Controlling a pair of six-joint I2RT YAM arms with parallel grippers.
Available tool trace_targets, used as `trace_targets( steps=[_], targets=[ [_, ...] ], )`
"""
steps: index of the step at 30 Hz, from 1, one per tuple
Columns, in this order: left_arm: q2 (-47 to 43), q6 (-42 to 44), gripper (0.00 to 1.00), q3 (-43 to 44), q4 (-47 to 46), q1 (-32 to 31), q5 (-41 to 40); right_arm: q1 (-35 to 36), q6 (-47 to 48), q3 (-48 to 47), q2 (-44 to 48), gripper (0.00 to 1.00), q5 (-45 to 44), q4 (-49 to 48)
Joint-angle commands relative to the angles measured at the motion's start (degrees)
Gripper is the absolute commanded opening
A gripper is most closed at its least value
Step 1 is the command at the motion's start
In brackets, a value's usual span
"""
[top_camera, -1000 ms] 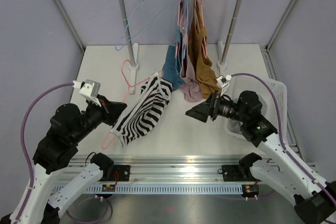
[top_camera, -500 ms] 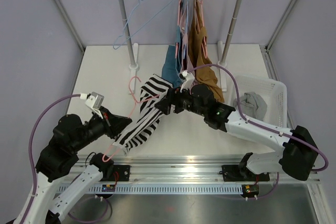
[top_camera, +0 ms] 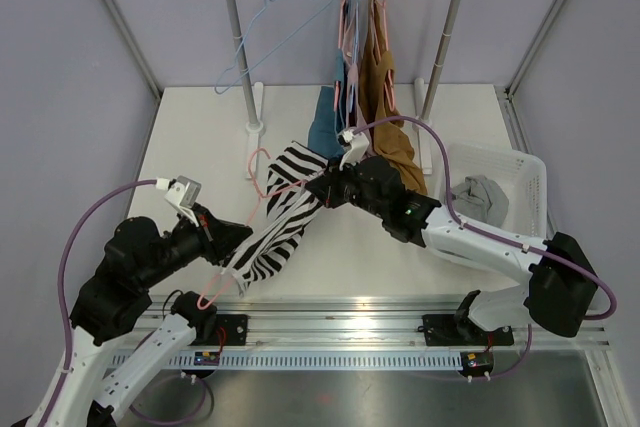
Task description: Remove the tank top from the hanger
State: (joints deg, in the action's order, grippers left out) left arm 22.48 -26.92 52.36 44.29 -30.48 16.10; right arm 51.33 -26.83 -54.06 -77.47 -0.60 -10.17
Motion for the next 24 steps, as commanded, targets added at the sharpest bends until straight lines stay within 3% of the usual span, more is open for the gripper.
trace_targets(
  steps=[1,3,12,19,24],
  targets=[
    [0.4,1.2,0.00,2.2,-0.8,-0.3,-0.3,0.3,2.0,-2.5,0.5,0.07,-3.0,-0.1],
    [0.6,2.4,0.00,2.9,1.3,-0.3,-2.1,0.3,2.5,-2.3,1.2,0.00,-4.5,0.9],
    [-0.6,4.6,0.00,4.2,3.9,-0.3,-0.1,-3.2,5.1,-4.4,0.9,0.00,-17.9,12.9],
    [-2.4,3.5,0.00,4.6,0.9,-0.3,4.7,-7.4,3.1,-8.5,-3.6,0.00,-15.8,18.3],
    [-3.1,2.1,0.00,5.1,-2.5,-0.3,5.1,-7.4,3.6,-12.0,-4.4,0.00,-5.8,21.7]
  ],
)
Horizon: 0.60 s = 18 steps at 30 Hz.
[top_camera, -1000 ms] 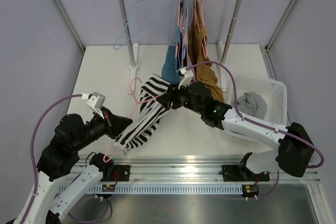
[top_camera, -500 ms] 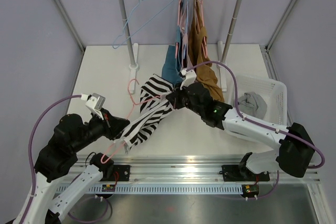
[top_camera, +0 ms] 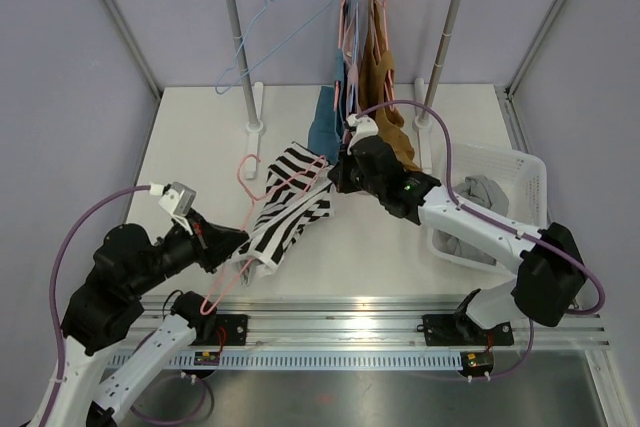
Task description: Remove the tank top from the hanger
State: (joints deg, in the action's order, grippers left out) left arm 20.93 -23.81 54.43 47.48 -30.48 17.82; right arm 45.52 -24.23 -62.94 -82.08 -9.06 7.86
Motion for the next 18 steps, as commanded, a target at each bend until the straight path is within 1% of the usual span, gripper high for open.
trace_targets(
  steps=[1,3,4,5,6,7,8,9,10,12,13,14,15,16,17,18],
  targets=[
    [-1.8,-1.3,0.00,2.9,-8.3,-0.3,2.7,-1.7,0.4,-1.9,2.5,0.00,4.6,3.1],
    [-1.9,-2.9,0.00,1.7,-12.1,-0.3,0.7,-1.6,-1.7,0.8,5.9,0.00,12.4,-0.9],
    [-2.0,-3.3,0.00,0.7,-18.2,-0.3,0.4,-1.6,-2.4,3.1,9.2,0.00,15.7,-2.6],
    [-1.8,-4.5,0.00,-0.3,-21.9,-0.3,-0.1,-1.6,-3.7,3.7,10.6,0.00,23.3,-4.9],
    [-1.2,-5.0,0.00,-1.3,-25.5,-0.3,-1.0,-1.5,-4.4,4.2,11.8,0.00,27.5,-6.0],
    [-0.5,-5.4,0.00,-2.8,-33.1,-0.3,-1.0,-1.3,-5.0,4.6,13.8,0.00,31.6,-7.0],
    [2.2,-6.0,0.00,-3.4,-36.8,-0.3,-0.8,-0.9,-5.9,4.4,14.6,0.00,37.5,-7.2],
    [4.0,-6.2,0.00,-3.7,-40.4,-0.3,-0.4,0.6,-5.9,4.1,15.4,0.00,39.4,-7.2],
    [6.3,-6.0,0.00,-3.6,-47.0,-0.3,0.1,1.3,-5.8,2.9,17.1,0.00,40.7,-7.2],
    [12.2,-4.7,0.00,-3.3,-53.4,-0.3,0.8,3.7,-4.4,1.1,18.9,0.00,42.5,-4.7],
    [13.9,-2.7,0.00,-3.0,-59.5,-0.5,1.3,4.4,-3.9,-0.6,20.4,0.00,43.0,-3.7],
    [15.5,-1.5,0.00,-2.7,-61.9,-0.6,1.4,5.0,-3.1,-1.4,21.0,0.00,43.9,-1.9],
    [18.3,-0.5,0.00,-1.5,-63.6,-0.8,-0.1,5.5,-2.4,-2.2,21.7,0.00,43.8,-0.6],
    [19.3,0.4,0.00,-0.8,-65.7,-1.0,-1.6,6.4,-1.6,-3.6,22.9,0.00,42.6,1.1],
    [19.9,2.0,0.00,-0.4,-66.6,-1.1,-3.2,6.9,0.0,-4.1,23.5,0.00,38.8,5.4],
    [20.1,2.5,0.00,-0.6,-67.9,-1.1,-6.0,7.0,0.8,-4.3,24.2,0.00,37.0,7.2]
  ],
)
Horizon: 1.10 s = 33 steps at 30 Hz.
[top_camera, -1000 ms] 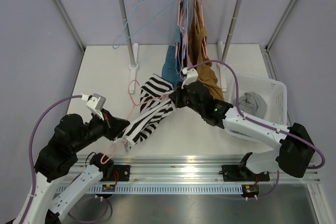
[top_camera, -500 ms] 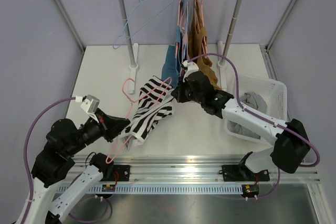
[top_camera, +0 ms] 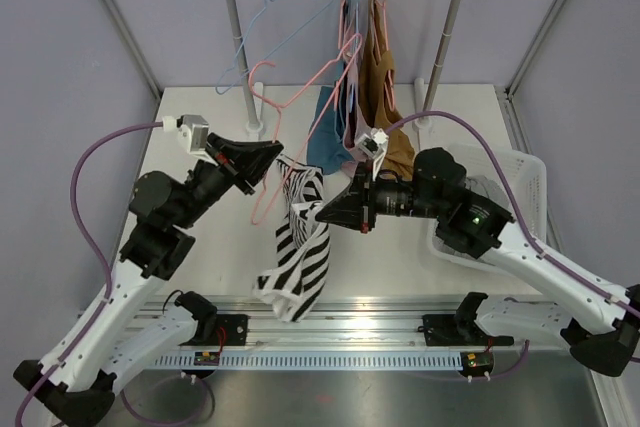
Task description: Remove the tank top from the hanger
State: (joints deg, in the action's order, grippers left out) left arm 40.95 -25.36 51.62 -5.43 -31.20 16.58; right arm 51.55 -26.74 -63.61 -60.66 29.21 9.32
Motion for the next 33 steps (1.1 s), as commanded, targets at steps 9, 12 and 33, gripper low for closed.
trace_targets(
  steps=[9,12,33],
  targets=[
    [3.0,6.2,0.00,11.1,9.6,-0.4,-19.3,3.3,6.2,2.8,6.0,0.00,-24.9,16.1],
    [4.7,5.3,0.00,12.6,16.2,-0.4,-23.3,3.7,6.1,5.8,2.1,0.02,-30.3,14.4],
    [44.6,9.0,0.00,55.2,34.3,1.2,-24.2,4.9,2.4,13.5,11.8,1.00,-43.8,15.9]
  ],
)
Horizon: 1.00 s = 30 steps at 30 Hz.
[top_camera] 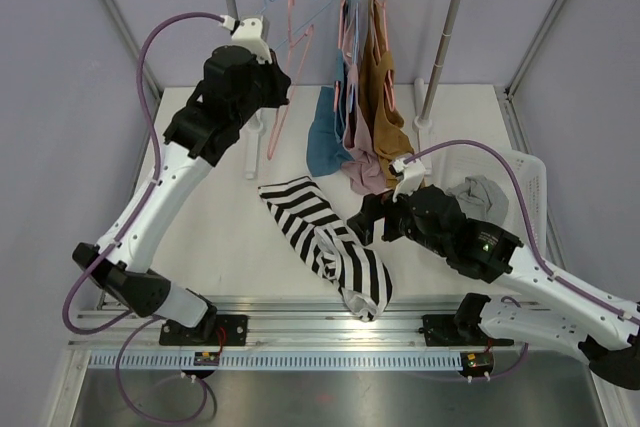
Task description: Remove the tank top from the hanger
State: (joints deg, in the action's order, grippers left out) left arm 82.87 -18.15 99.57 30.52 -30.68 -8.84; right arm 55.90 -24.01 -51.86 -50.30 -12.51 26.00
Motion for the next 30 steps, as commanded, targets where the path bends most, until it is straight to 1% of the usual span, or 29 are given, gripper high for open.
trace_targets(
  steps=[1,3,4,5,8,9,11,12,14,17,18,19,23,30],
  targets=[
    [6.2,1.7,0.00,12.3,-1.1,1.7,1.8,0.5,-0.2,1.9,1.7,1.00,-2.3,-0.5],
    [10.4,1.2,0.00,18.9,2.1,3.1,3.7,0.5,-0.1,2.2,2.3,0.99,-2.3,-0.2],
    [12.5,1.3,0.00,25.7,3.0,3.4,4.2,0.6,0.0,2.1,2.5,1.00,-2.1,0.4],
    [17.0,1.5,0.00,29.2,4.3,3.7,4.3,0.5,0.0,2.0,2.7,1.00,-2.0,0.5],
    [24.0,1.2,0.00,40.2,7.6,4.9,5.1,0.5,0.4,1.8,3.6,0.99,-1.7,1.4],
    [25.0,1.0,0.00,41.6,7.4,5.4,5.1,0.5,0.5,1.8,4.2,0.99,-1.8,1.6],
    [25.6,0.0,0.00,40.1,5.6,6.7,5.8,0.5,1.3,2.2,4.8,1.00,-2.8,1.9],
    [25.8,-0.6,0.00,39.0,2.7,7.8,6.5,0.6,1.6,2.5,5.3,1.00,-3.0,1.7],
    [26.2,-1.9,0.00,38.2,-0.4,9.0,10.2,0.5,2.5,3.0,5.4,0.99,-3.3,1.4],
    [30.1,-2.2,0.00,41.7,-0.1,9.9,11.1,0.5,3.0,3.1,5.0,1.00,-3.4,1.0],
    [30.9,-2.1,0.00,44.2,0.8,10.2,11.1,0.5,3.2,3.0,4.6,1.00,-3.3,1.0],
    [32.0,-2.1,0.00,44.6,0.9,10.3,11.3,0.6,3.2,2.9,4.4,1.00,-3.2,1.0],
    [31.7,-2.2,0.00,42.4,-0.4,10.4,11.8,0.5,3.4,3.5,4.0,0.99,-2.5,-0.1],
    [30.9,-2.8,0.00,41.1,2.0,10.3,12.0,0.5,5.0,3.3,-1.6,0.99,0.8,-0.1]
  ],
)
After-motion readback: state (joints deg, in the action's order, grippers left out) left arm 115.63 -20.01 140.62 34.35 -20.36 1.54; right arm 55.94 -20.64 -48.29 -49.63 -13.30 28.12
